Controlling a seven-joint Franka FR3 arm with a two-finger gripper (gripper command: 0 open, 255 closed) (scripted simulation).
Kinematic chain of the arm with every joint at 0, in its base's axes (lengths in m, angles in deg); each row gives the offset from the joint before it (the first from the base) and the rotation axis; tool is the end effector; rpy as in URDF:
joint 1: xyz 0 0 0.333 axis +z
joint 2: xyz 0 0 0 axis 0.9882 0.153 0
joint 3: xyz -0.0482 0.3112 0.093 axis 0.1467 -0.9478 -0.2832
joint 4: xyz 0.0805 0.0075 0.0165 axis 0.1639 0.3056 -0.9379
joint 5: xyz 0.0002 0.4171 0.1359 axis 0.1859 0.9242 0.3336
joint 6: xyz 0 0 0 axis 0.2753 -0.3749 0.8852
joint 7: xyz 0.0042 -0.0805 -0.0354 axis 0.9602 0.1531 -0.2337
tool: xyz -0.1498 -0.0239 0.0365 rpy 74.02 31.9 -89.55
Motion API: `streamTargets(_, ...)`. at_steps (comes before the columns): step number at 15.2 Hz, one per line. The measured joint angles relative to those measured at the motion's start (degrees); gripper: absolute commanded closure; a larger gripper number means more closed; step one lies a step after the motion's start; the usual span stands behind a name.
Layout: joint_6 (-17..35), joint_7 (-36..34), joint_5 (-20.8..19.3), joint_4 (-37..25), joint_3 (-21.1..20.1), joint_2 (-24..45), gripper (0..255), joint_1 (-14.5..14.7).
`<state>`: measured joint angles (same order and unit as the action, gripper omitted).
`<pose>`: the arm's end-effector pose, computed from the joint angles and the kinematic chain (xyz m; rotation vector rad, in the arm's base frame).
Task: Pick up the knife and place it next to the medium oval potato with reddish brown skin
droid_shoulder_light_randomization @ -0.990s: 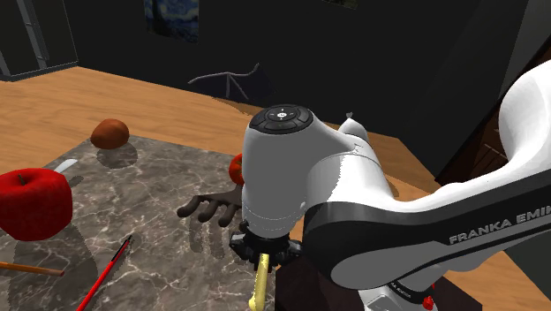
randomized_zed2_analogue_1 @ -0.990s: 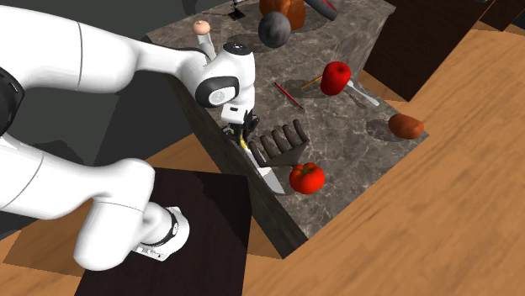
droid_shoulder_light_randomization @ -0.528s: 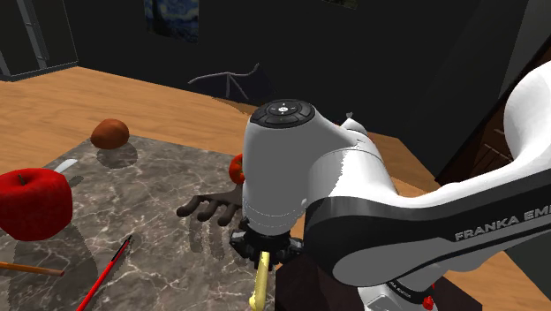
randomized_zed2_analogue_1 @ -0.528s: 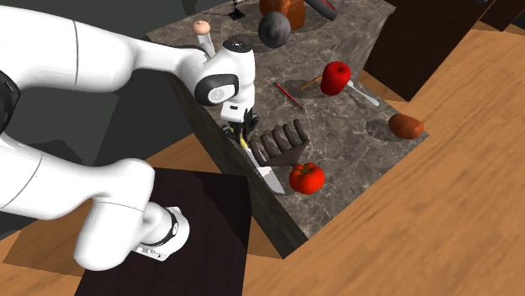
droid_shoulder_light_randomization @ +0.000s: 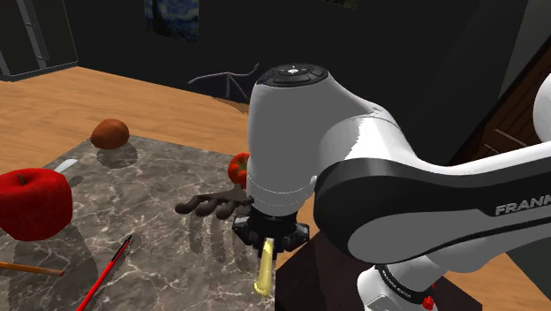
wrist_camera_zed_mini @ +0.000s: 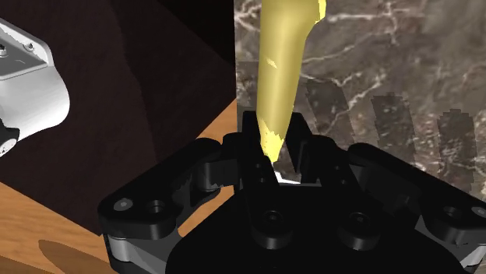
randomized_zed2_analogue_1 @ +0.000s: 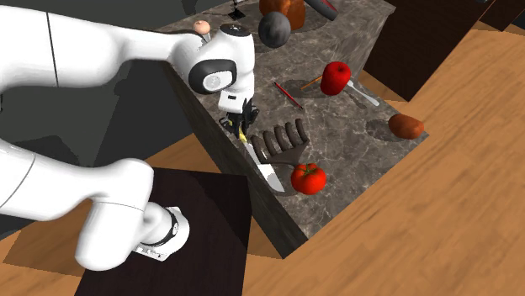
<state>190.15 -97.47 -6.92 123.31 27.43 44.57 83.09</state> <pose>0.2647 0.3523 0.3257 2.6999 -1.2889 0.0596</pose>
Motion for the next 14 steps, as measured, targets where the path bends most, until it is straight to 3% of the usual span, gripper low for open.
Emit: streamTargets(14, -11.63, 1.32, -1.09, -7.53, 5.20, -4.07, 255, 1.02)
